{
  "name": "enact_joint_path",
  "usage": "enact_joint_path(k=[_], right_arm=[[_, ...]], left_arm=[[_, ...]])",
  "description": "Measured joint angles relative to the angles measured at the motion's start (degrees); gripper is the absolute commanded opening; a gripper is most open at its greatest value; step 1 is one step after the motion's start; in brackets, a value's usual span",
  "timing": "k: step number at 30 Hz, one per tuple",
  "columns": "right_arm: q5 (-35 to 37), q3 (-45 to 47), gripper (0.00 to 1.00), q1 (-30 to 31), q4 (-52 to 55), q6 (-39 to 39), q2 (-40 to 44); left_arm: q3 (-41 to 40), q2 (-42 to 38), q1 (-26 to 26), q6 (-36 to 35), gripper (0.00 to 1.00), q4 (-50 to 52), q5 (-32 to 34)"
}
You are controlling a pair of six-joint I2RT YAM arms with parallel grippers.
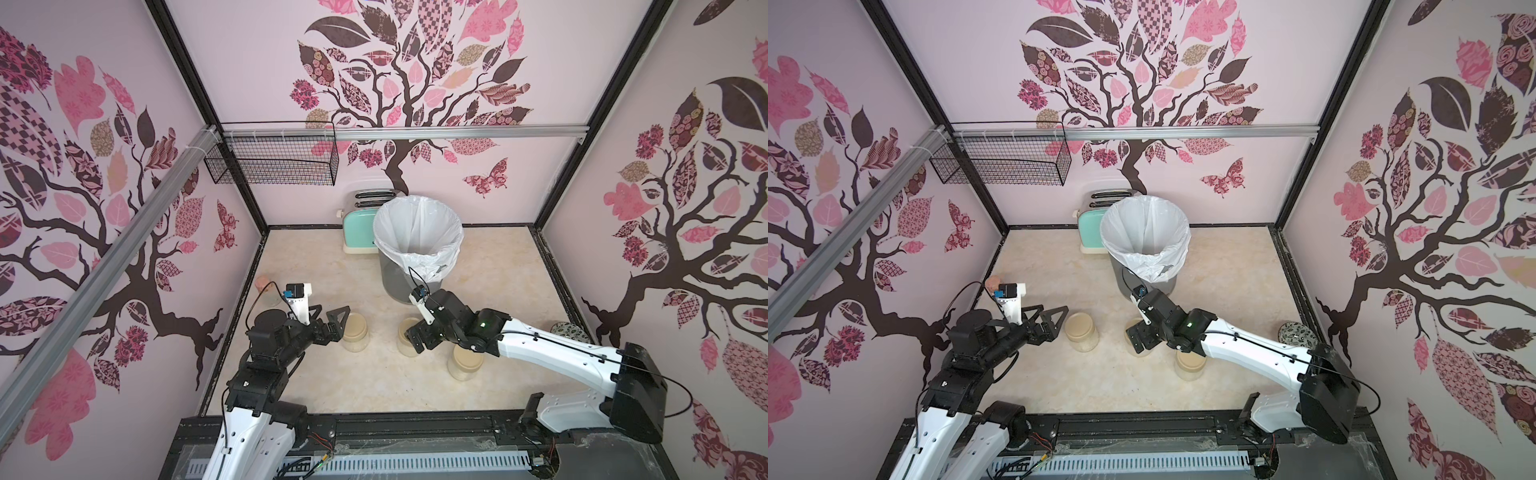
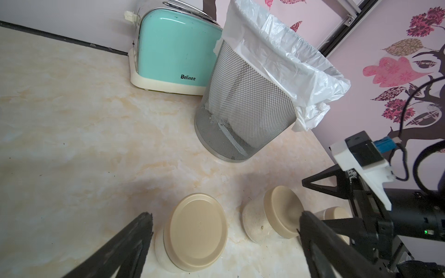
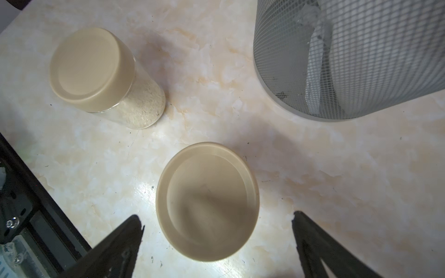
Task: Empty moldy rice from jars
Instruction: Pick up the jar from the center of the board.
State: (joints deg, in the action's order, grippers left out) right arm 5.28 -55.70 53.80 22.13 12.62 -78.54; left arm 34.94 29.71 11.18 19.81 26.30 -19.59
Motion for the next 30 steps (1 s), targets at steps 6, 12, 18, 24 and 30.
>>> enact_joint_path(k=[6, 12, 18, 24, 30], right_arm=[[1.7, -2.7, 0.99, 2.0, 0.5, -1.1, -5.0], [3.5, -3.0, 0.99, 2.1, 1.2, -1.3, -7.2], [4.2, -3.1, 0.93, 2.5, 1.5, -1.5, -9.0], [4.9, -4.0, 0.82, 2.8, 1.9, -1.4, -10.2], [6.0, -4.2, 0.69, 2.8, 1.8, -0.9, -10.3]], left_arm=[[-0.9, 1.5, 0.0, 0.7, 0.98, 0.0, -3.0], [-1.0, 2.4, 0.0, 1.3, 0.98, -0.1, -5.3], [-1.4, 1.7, 0.0, 1.4, 0.98, -0.5, -6.4], [-1.4, 1.7, 0.0, 1.4, 0.98, -0.5, -7.1], [-1.4, 1.3, 0.0, 1.2, 0.97, -0.5, -7.9]])
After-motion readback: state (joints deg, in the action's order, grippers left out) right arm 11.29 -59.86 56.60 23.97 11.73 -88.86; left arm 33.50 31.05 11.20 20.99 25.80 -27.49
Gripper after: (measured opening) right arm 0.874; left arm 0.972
